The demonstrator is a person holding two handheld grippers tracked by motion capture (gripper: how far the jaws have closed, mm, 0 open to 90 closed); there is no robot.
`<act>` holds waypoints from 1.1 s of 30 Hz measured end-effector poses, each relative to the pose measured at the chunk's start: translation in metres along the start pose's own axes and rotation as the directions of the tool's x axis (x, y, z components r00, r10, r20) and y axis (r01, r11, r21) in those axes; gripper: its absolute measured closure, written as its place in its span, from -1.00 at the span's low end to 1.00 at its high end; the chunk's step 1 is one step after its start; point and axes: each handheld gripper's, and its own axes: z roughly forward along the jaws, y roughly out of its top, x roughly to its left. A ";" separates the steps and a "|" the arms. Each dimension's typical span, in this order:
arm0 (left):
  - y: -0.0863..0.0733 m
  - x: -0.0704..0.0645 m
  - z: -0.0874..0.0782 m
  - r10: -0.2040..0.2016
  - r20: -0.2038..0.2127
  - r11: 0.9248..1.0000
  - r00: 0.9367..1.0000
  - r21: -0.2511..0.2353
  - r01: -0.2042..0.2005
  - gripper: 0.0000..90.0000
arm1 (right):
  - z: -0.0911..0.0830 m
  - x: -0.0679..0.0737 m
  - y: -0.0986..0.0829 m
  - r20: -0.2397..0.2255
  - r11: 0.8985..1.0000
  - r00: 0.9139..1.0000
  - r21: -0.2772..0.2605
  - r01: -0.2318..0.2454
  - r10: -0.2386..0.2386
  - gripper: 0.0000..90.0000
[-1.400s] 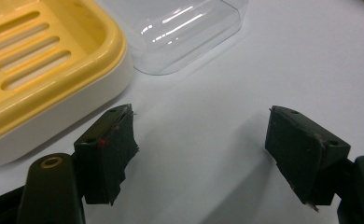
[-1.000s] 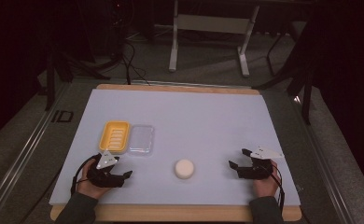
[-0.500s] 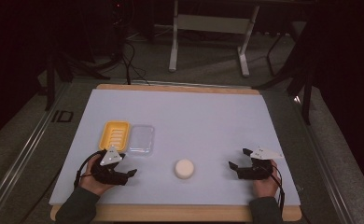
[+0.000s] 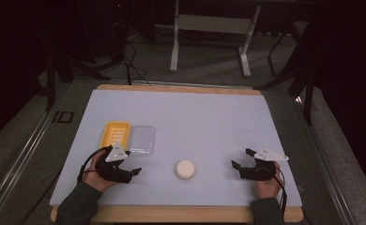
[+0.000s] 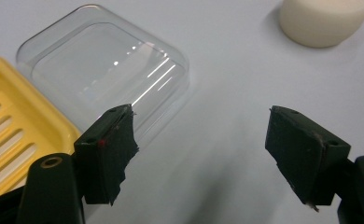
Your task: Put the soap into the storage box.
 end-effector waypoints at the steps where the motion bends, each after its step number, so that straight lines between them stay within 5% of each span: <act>1: 0.001 0.000 0.001 0.002 0.003 1.000 1.000 0.001 -0.002 -0.46 | 0.000 0.000 0.000 -0.001 1.000 1.000 -0.001 -0.003 0.003 -0.53; 17: 0.021 -0.005 0.009 0.061 0.057 0.998 0.996 0.021 -0.062 -0.46 | 0.000 0.000 0.000 -0.011 1.000 1.000 0.001 0.006 -0.006 -0.56; 33: 0.052 -0.012 0.020 0.133 0.125 0.988 0.983 0.059 -0.141 -0.47 | 0.000 0.001 0.000 -0.015 1.000 1.000 0.006 0.014 -0.014 -0.57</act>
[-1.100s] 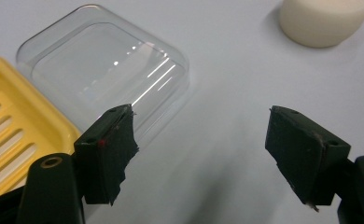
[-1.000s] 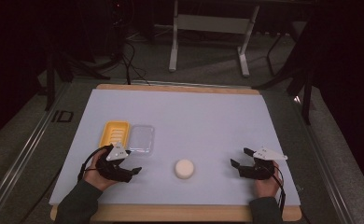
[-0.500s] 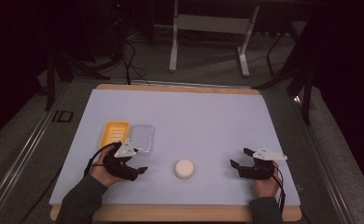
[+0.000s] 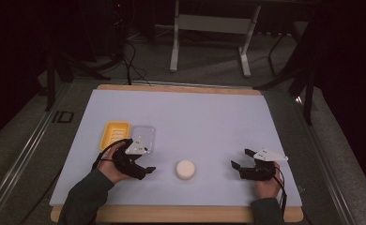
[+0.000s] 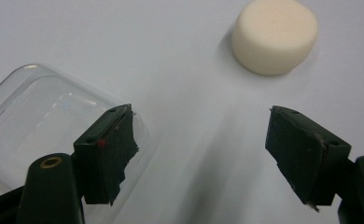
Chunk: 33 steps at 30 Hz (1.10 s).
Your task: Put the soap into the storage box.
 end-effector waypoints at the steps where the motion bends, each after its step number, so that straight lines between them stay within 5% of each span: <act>1: 0.000 0.000 0.000 0.000 0.000 1.000 1.000 0.000 0.000 -0.47 | 0.000 0.000 0.000 0.000 1.000 1.000 0.000 0.000 0.000 -0.57; 20: 0.022 -0.004 0.019 0.072 0.062 0.994 0.996 0.074 -0.076 -0.49 | 0.000 0.001 0.000 -0.003 1.000 1.000 0.005 0.006 -0.006 -0.58; 33: 0.040 -0.007 0.028 0.131 0.087 0.981 0.988 0.130 -0.142 -0.55 | 0.000 0.001 0.000 -0.004 1.000 1.000 0.005 0.007 -0.007 -0.58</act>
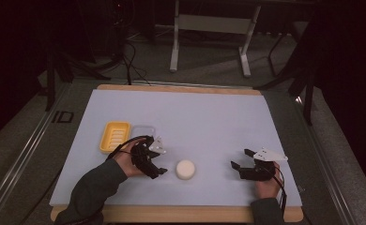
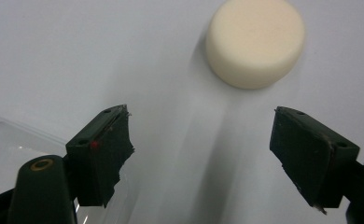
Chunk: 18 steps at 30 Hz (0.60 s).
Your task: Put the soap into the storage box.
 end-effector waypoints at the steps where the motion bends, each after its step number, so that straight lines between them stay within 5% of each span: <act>1: 0.002 0.000 0.000 0.000 0.013 1.000 1.000 0.001 0.000 -0.56 | 0.000 0.000 0.000 0.000 1.000 1.000 0.001 0.000 0.000 -0.58; 18: 0.015 0.000 0.009 0.051 0.036 0.997 0.998 0.061 -0.053 -0.68 | 0.000 0.000 0.000 -0.002 1.000 1.000 0.003 0.001 -0.001 -0.58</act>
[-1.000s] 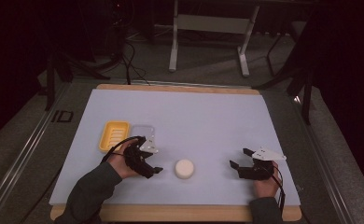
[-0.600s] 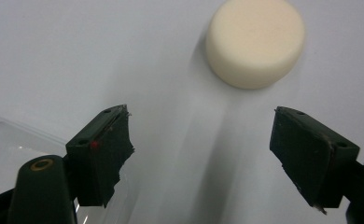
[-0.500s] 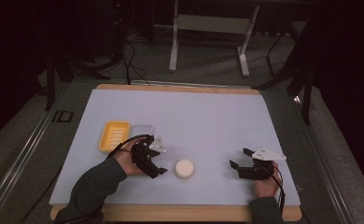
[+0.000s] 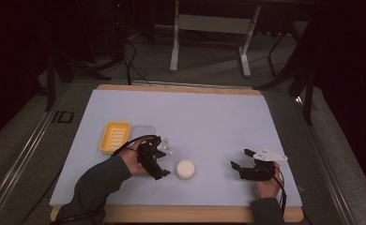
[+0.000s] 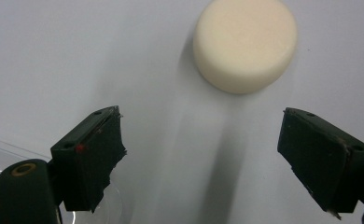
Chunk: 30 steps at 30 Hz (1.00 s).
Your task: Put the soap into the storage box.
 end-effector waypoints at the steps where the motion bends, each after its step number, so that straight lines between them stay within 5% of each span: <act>1: 0.001 0.000 0.001 0.002 0.000 1.000 1.000 0.005 -0.002 -0.69 | 0.000 0.000 0.000 0.000 1.000 1.000 0.000 0.000 0.000 -0.58; 12: 0.010 -0.002 0.009 0.031 0.029 0.997 0.999 0.065 -0.033 -0.94 | 0.000 0.000 0.000 -0.001 1.000 1.000 0.001 0.002 -0.002 -0.58; 30: 0.024 -0.008 0.021 0.068 0.038 0.992 0.997 0.107 -0.072 -0.96 | 0.000 0.000 0.000 -0.002 1.000 1.000 0.000 0.002 -0.002 -0.58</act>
